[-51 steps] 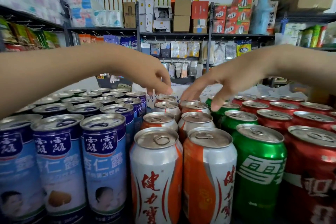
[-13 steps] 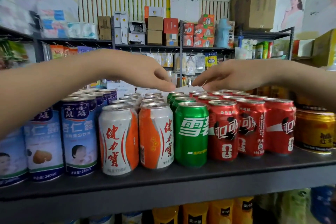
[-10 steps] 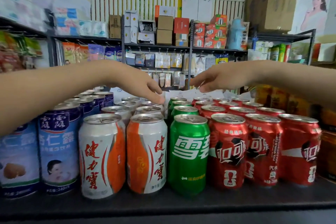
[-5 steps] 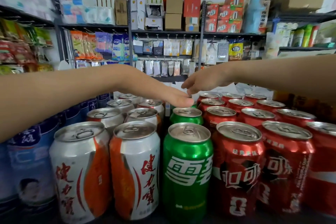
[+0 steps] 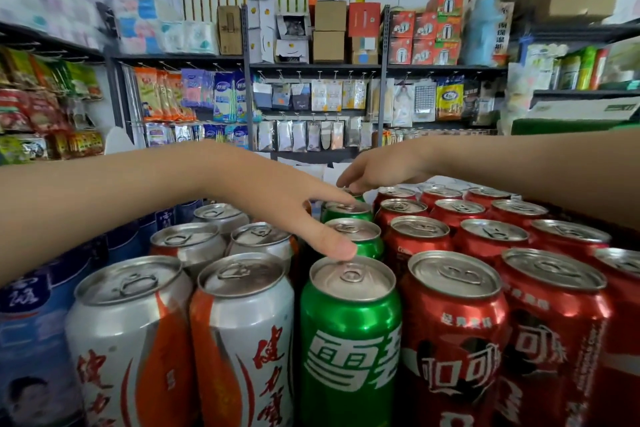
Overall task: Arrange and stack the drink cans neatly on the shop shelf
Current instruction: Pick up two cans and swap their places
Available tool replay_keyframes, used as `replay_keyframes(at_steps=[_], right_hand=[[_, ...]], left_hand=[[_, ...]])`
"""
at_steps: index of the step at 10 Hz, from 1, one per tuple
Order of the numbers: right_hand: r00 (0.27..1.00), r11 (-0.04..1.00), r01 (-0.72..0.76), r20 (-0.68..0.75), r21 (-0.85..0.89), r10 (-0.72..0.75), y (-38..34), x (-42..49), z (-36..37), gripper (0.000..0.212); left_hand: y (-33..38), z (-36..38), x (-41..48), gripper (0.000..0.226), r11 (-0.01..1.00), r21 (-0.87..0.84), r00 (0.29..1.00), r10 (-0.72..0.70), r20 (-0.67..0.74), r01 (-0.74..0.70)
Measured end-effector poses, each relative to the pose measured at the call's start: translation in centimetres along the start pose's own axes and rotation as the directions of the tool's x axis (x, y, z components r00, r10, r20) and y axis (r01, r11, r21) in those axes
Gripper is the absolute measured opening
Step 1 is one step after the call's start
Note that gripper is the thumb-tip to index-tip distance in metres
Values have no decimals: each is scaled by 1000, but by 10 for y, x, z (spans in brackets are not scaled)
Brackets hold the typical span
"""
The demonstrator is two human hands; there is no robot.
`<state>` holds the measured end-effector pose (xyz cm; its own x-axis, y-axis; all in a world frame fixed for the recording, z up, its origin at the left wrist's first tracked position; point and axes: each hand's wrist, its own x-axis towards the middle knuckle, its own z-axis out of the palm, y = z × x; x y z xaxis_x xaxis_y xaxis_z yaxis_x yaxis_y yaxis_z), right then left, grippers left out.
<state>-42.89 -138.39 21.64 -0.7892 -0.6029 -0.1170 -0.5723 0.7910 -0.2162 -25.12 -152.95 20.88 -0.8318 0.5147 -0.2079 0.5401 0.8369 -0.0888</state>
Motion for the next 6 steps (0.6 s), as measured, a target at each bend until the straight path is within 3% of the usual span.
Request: replay_keyframes(at_steps=[1, 3, 4, 5, 6], right_hand=[[1000, 997, 2, -20, 77, -1, 4, 3, 1, 39], [1000, 986, 26, -11, 163, -25, 6, 8, 2, 33], [1000, 989, 10, 20, 151, -14, 5, 7, 3, 37], [1000, 993, -8, 24, 121, 6, 1, 8, 6, 39], [1000, 994, 2, 17, 106, -4, -1, 7, 6, 37]], left_hand=[[-20, 3, 12, 72, 1000, -17, 988, -20, -152, 17], [-24, 18, -1, 63, 986, -145, 974, -114, -198, 86], [-18, 21, -4, 68, 980, -193, 967, -86, -238, 40], [-14, 16, -9, 72, 978, -209, 974, -57, -219, 10], [-9, 9, -16, 61, 962, -270, 992, 17, -122, -50]])
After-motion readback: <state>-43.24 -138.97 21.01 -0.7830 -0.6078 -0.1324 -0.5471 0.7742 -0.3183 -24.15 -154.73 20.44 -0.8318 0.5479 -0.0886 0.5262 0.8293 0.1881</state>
